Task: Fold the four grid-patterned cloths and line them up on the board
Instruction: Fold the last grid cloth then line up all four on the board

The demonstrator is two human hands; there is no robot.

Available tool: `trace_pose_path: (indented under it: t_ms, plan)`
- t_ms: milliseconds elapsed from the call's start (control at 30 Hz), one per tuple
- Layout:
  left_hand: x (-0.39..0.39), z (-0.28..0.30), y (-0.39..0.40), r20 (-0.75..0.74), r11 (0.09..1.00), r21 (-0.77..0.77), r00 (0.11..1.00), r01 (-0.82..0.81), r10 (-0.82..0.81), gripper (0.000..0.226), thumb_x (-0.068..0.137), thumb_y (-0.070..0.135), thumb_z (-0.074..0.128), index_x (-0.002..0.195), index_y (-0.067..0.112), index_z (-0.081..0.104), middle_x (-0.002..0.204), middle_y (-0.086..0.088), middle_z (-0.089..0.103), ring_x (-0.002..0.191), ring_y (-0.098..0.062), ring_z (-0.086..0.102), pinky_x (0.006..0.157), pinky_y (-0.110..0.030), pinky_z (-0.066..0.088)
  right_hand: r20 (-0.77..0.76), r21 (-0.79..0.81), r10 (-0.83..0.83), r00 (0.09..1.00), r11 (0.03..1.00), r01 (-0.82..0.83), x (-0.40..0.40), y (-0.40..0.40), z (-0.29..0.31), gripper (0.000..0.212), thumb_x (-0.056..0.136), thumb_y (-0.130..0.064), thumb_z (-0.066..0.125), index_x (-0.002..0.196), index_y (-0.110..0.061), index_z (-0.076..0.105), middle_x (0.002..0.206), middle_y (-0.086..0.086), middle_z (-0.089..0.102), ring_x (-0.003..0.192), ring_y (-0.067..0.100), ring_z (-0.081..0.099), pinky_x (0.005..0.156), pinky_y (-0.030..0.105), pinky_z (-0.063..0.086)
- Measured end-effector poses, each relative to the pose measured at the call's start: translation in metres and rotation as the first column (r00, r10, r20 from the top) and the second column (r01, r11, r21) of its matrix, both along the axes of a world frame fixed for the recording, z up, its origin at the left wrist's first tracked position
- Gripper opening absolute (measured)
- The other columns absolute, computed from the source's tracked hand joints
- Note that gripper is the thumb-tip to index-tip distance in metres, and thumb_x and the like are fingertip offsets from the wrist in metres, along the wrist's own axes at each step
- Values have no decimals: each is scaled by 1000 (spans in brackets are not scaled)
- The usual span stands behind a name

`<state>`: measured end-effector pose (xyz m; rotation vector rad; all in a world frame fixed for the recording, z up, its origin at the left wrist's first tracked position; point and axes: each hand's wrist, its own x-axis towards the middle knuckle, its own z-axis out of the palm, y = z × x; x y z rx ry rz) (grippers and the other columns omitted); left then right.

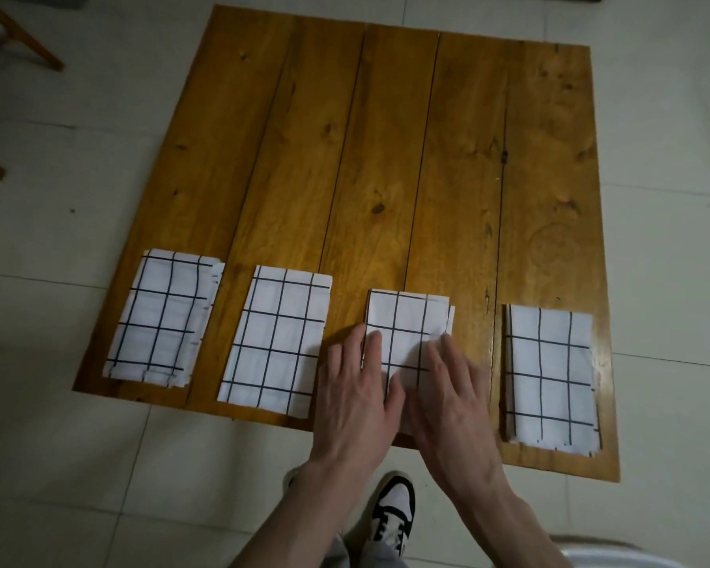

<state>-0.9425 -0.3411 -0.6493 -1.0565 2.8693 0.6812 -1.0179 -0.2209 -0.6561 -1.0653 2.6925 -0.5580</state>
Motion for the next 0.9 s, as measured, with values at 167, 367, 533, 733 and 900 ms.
trace_pose_path:
  t_ms: [167,367,533,733,900]
  plan:
    - [-2,-5,-7,-24,1000,-16,1000,15,-15,55,97,37,62,145,14,50,149,-7,48,127,-23,49,103,-39,51,-46,-20,-20,999,1000,19,-8,-12,1,65,92,-22,75,146,2,49,152,24,47,131,32,37,109,43,33]
    - [0,-8,-8,-29,998,-42,999,36,-37,53,96,37,64,142,15,51,150,-7,48,126,-23,50,102,-39,51,-42,-13,-11,999,1000,10,-3,-10,1,63,94,-23,73,146,1,47,153,23,46,131,32,39,110,41,35]
    - [-2,-8,-11,-36,997,-55,998,55,-57,51,95,37,61,141,15,52,148,-8,49,123,-24,51,101,-39,52,-59,-17,-22,998,1000,21,1,-9,-2,59,96,-27,63,145,3,48,152,24,46,133,33,39,110,43,35]
    - [-2,-9,-10,4,997,-60,998,56,-56,53,97,39,56,144,14,51,151,-9,48,127,-25,51,102,-41,53,-60,-29,-40,997,999,39,1,-12,0,65,89,-18,77,144,4,49,149,24,49,134,31,36,109,44,35]
    - [1,-10,-7,29,995,-69,997,76,-74,55,98,40,55,146,15,49,154,-10,44,130,-27,50,102,-40,51,40,-31,-83,996,996,85,0,-9,4,66,99,-29,59,156,-4,38,160,16,40,140,27,34,115,39,30]
